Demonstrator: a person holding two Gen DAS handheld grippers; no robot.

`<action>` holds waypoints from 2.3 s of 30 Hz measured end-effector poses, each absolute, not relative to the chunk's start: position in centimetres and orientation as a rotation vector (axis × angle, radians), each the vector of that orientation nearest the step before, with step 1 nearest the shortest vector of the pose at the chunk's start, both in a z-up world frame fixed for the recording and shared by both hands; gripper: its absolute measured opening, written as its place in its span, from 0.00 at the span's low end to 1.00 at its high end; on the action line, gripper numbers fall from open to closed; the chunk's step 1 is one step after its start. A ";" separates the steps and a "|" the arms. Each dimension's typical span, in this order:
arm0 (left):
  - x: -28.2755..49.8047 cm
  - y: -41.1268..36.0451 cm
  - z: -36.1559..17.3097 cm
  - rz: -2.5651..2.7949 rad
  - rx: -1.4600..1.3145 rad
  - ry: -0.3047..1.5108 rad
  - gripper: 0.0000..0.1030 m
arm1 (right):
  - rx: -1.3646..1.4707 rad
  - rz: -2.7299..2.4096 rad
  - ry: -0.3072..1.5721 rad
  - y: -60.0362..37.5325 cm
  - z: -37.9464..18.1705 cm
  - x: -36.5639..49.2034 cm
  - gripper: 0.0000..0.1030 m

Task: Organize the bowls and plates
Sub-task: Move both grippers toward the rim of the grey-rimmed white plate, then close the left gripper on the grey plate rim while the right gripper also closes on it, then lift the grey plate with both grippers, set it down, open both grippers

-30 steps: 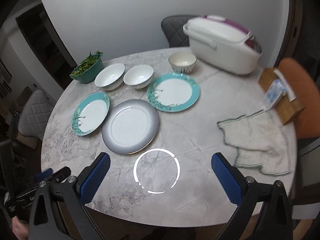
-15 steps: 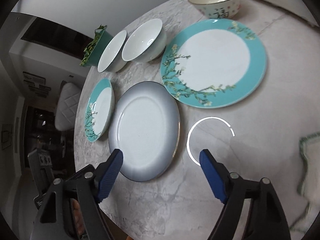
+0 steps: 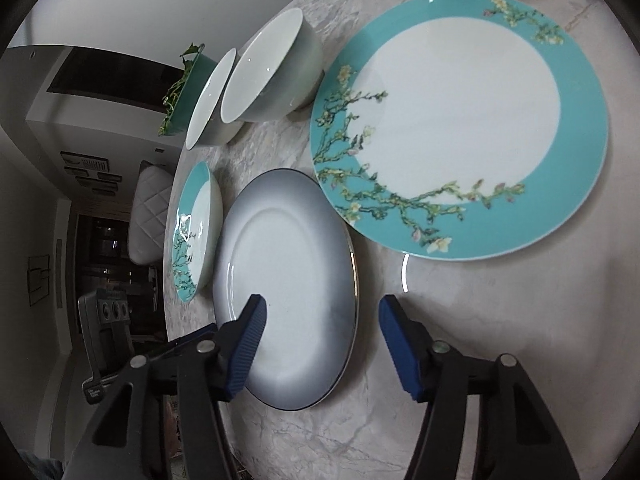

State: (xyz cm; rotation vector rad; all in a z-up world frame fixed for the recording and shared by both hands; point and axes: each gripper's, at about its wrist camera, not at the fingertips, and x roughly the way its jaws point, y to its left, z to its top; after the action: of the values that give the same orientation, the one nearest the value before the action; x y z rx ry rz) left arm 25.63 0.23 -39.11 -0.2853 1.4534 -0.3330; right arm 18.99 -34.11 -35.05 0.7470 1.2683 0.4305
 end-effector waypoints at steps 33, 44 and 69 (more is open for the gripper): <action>29.9 2.1 -39.5 -0.429 -0.216 1.454 0.29 | 0.826 0.564 1.344 -34.6 -37.7 22.2 0.17; 30.9 3.1 -39.8 -0.426 -0.225 1.499 0.18 | 0.715 0.515 1.389 -33.7 -36.9 22.6 0.14; 29.3 2.0 -39.0 -0.459 -0.215 1.483 0.14 | 0.618 0.447 1.359 -32.7 -35.7 22.0 0.16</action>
State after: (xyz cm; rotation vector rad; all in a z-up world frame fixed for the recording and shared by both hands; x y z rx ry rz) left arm 29.30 1.99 -38.98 -0.2148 1.4827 -0.4593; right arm 21.97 -32.74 -35.66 0.6182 1.3588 0.4471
